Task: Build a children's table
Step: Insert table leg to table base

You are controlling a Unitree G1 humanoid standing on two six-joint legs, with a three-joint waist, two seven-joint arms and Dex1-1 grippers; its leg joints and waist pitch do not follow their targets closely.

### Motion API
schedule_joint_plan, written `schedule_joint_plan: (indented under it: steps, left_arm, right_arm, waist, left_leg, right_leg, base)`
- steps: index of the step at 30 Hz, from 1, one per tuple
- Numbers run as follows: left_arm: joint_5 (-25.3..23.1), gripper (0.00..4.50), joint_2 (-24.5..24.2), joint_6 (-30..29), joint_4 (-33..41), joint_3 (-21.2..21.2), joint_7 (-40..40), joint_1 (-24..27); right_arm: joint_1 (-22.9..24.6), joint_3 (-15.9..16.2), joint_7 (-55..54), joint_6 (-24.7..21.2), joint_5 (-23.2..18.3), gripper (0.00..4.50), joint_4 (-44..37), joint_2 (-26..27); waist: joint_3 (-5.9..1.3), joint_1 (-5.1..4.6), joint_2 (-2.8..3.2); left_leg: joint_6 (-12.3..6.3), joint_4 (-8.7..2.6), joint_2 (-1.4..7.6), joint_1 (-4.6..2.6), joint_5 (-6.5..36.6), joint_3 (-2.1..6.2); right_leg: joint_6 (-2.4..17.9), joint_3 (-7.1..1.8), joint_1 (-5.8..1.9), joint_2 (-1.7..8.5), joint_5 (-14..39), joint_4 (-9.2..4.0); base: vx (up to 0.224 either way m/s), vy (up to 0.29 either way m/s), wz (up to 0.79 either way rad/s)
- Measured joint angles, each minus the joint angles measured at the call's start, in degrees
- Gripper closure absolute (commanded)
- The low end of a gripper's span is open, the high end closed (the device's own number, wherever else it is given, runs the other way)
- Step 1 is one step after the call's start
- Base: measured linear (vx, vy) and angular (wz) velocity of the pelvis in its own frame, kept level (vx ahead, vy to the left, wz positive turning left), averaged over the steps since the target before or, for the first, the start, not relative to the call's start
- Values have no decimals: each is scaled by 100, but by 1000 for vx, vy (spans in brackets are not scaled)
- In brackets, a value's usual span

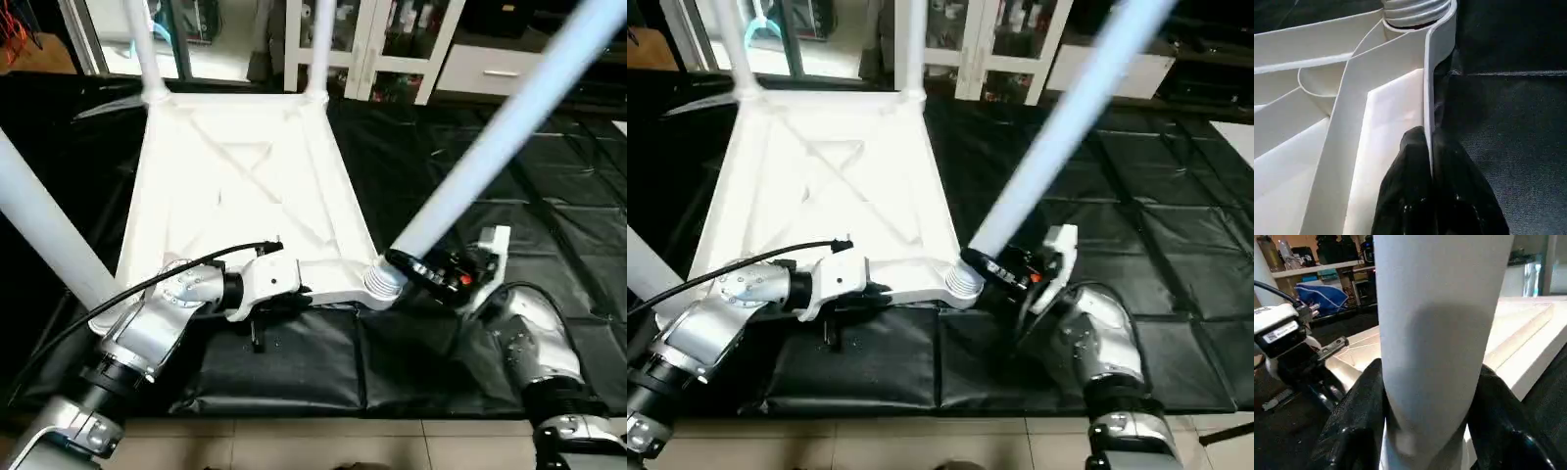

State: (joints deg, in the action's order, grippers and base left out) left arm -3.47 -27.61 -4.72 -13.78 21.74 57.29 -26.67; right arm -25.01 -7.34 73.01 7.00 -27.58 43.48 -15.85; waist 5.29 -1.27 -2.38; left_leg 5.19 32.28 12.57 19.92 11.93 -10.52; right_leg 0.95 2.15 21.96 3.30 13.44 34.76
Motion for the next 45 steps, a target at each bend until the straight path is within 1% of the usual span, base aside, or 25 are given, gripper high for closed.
schedule_joint_plan:
  steps: [3, 7, 9, 11, 16, 20, 23, 25, 27, 28, 31, 34, 37, 40, 41, 43, 44, 45]
  left_arm:
    - [-8, 450, 7, -1, 1, 2, 1, 0]
    - [-27, 450, 22, -4, 0, 2, 0, 0]
    - [-37, 450, 31, -4, -1, 7, 2, -1]
    - [-43, 450, 35, -6, -17, 28, 5, -1]
    - [-69, 450, 29, -44, -61, 54, 5, 0]
    - [-73, 450, 1, -50, -66, 51, 5, 0]
    - [-72, 450, -13, -50, -67, 32, 6, 13]
    - [-67, 450, -13, -52, -69, 3, 5, 24]
    - [-72, 450, -22, -55, -69, -6, 8, 24]
    - [-73, 450, -58, -56, -71, -19, 22, 24]
    - [-74, 450, -102, -66, -75, -64, 72, 24]
    - [-77, 450, -129, -69, -78, -70, 101, 24]
    - [-80, 450, -133, -70, -79, -83, 112, 24]
    - [-78, 450, -131, -70, -78, -102, 115, 24]
    - [-77, 450, -130, -70, -77, -103, 116, 24]
    - [-76, 450, -127, -70, -77, -103, 124, 24]
    - [-79, 450, -121, -70, -74, -102, 124, 24]
    - [-83, 450, -121, -70, -72, -101, 128, 24]
  right_arm:
    - [0, -61, 8, -80, -4, 264, 4, 7]
    - [20, -58, 7, -69, -3, 264, -2, -47]
    - [27, -6, 8, -33, 13, 264, -12, -93]
    - [28, 134, 11, 109, 135, 264, -34, -197]
    - [-16, 343, 2, 129, 380, 264, -34, -396]
    - [-39, 415, 18, 129, 495, 264, -29, -486]
    - [-89, 485, 27, 188, 552, 264, 11, -522]
    - [-228, 600, 22, 232, 587, 264, 138, -532]
    - [-281, 623, 17, 236, 596, 264, 195, -512]
    - [-384, 676, 19, 235, 635, 264, 278, -497]
    - [-555, 735, 29, 235, 779, 264, 380, -467]
    - [-787, 783, 99, 210, 922, 264, 550, -465]
    - [-1005, 898, 185, 176, 998, 264, 726, -523]
    - [-1170, 1021, 270, 120, 1061, 264, 832, -596]
    - [-1199, 1026, 298, 120, 1111, 264, 837, -605]
    - [-1308, 1137, 367, 120, 1227, 264, 841, -657]
    - [-1349, 1209, 393, 121, 1261, 264, 841, -690]
    - [-1356, 1213, 417, 136, 1291, 264, 842, -691]
  waist:
    - [0, 3, 0]
    - [0, 1, -1]
    - [-2, 0, -3]
    - [-21, -2, -12]
    - [-52, -5, -64]
    - [-61, -31, -93]
    - [-60, -59, -95]
    - [-60, -103, -94]
    - [-60, -132, -94]
    - [-60, -166, -90]
    - [-58, -196, -88]
    - [-55, -240, -81]
    - [-54, -274, -80]
    - [-55, -285, -80]
    - [-54, -284, -80]
    - [-55, -283, -80]
    - [-58, -277, -89]
    - [-58, -275, -96]
  left_leg:
    - [0, -1, 0, 0, 0, -1]
    - [0, -8, 0, -2, 0, 0]
    - [0, -31, -4, -5, 0, -1]
    - [0, -41, -4, -13, 0, -3]
    - [2, -58, -5, -84, 1, -3]
    - [2, -61, -7, -87, 2, 0]
    - [2, -61, -14, -86, 2, 7]
    - [2, -63, -18, -86, 2, 15]
    - [2, -69, -28, -85, 2, 32]
    - [2, -72, -38, -86, 3, 43]
    - [2, -88, -68, -77, 3, 91]
    - [2, -103, -71, -77, 3, 93]
    - [1, -108, -71, -67, 3, 89]
    - [1, -106, -73, -64, 3, 83]
    - [1, -106, -73, -65, 3, 81]
    - [1, -106, -75, -66, 3, 78]
    - [1, -106, -74, -68, 3, 78]
    - [1, -106, -74, -71, 3, 77]
  right_leg:
    - [-1, 1, 2, 1, 0, -3]
    - [-27, 2, 15, 1, 16, -22]
    - [-26, 2, 6, 1, 15, -48]
    - [-22, 4, -5, 0, 12, -61]
    - [-56, 3, -36, 0, 33, -68]
    - [-61, 3, -36, 0, 36, -80]
    - [-64, 0, -34, 0, 38, -83]
    - [-65, 2, -31, 0, 38, -83]
    - [-67, 3, -29, 0, 40, -82]
    - [-68, 0, -25, 0, 40, -82]
    - [-71, 4, -12, 4, 43, -103]
    - [-71, 4, -3, 4, 43, -135]
    - [-70, 5, -2, 3, 42, -162]
    - [-68, -1, -4, 4, 41, -169]
    - [-68, -2, -5, 4, 41, -169]
    - [-68, -5, -6, 6, 41, -169]
    - [-68, -4, -9, 6, 41, -169]
    - [-68, -6, -11, 6, 41, -168]
  base:
    - [0, 0, 0]
    - [0, 0, 0]
    - [0, 0, 0]
    - [0, 0, 0]
    - [0, 0, 0]
    - [0, 0, 0]
    - [0, 0, 0]
    - [0, 0, 0]
    - [0, 0, 0]
    - [0, 0, 0]
    - [0, 0, 0]
    - [0, 0, 0]
    - [0, 0, 0]
    - [0, 0, 0]
    - [0, 0, 0]
    - [0, 0, 0]
    - [0, 0, 0]
    - [0, 0, 0]
